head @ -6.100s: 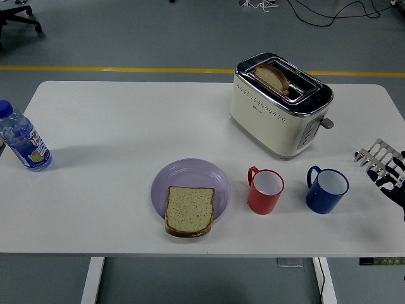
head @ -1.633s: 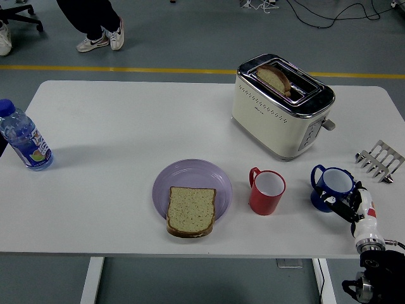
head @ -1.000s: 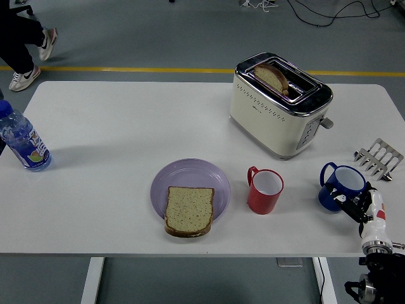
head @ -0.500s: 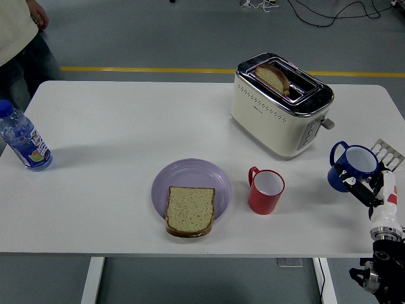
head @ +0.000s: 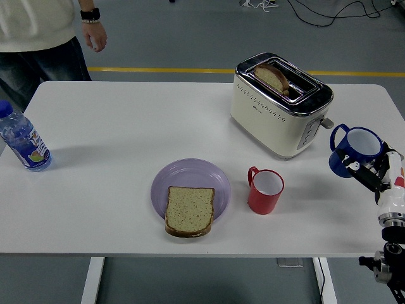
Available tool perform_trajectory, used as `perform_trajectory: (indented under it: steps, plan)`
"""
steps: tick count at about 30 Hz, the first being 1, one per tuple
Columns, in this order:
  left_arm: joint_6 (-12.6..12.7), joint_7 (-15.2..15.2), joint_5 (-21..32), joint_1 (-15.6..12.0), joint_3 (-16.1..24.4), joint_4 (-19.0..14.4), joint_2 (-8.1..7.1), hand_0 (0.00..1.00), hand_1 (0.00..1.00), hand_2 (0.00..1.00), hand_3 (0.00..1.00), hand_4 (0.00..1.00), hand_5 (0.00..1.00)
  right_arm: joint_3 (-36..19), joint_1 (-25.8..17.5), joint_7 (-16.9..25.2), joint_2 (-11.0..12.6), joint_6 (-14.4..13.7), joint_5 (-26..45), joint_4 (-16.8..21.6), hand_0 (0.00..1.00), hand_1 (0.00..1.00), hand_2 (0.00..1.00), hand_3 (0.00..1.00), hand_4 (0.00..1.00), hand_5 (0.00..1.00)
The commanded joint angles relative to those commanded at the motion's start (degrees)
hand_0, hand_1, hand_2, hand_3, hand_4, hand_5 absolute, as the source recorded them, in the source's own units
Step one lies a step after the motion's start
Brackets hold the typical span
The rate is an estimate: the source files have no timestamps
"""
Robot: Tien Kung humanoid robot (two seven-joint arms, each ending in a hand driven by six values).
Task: Pick up the cup,pour liquid into bread,place the cup on the desk
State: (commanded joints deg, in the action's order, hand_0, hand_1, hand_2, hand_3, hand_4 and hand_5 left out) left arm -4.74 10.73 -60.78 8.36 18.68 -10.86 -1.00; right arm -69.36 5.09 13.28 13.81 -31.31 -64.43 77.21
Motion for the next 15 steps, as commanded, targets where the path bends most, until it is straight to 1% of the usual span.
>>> perform_trajectory:
  steps: [3, 4, 5, 13, 15]
  plan:
    - [-0.06, 0.04, -0.06, 0.08, -0.01, -0.01, -0.03, 0.668, 0.734, 0.737, 0.629, 0.395, 0.998, -0.81, -0.40, -3.62, 0.48, 0.22, -2.09, 3.12, 0.267, 0.315, 0.508, 0.544, 0.855, 0.125]
    - [-0.08, 0.05, -0.06, 0.10, 0.01, 0.00, -0.05, 0.668, 0.735, 0.737, 0.630, 0.396, 0.998, -1.13, -0.57, -5.01, 0.62, 0.29, -2.64, 4.29, 0.261, 0.303, 0.508, 0.544, 0.829, 0.117]
    - [-0.10, 0.05, -0.08, 0.12, 0.04, 0.00, -0.07, 0.668, 0.735, 0.737, 0.630, 0.396, 0.998, -1.41, -0.70, -6.45, 0.74, 0.25, -3.28, 5.50, 0.261, 0.303, 0.508, 0.544, 0.829, 0.117]
    - [-0.16, 0.11, -0.11, 0.20, 0.11, 0.00, -0.15, 0.668, 0.734, 0.737, 0.629, 0.396, 0.998, -2.31, -1.09, -14.61, 1.35, 0.78, -5.57, 11.78, 0.257, 0.300, 0.505, 0.544, 0.821, 0.129]
    - [-0.17, 0.13, -0.08, 0.22, 0.08, 0.01, -0.17, 0.668, 0.734, 0.737, 0.629, 0.396, 0.998, -2.34, -1.05, -17.19, 1.46, 0.92, -6.27, 13.52, 0.257, 0.300, 0.505, 0.544, 0.821, 0.129]
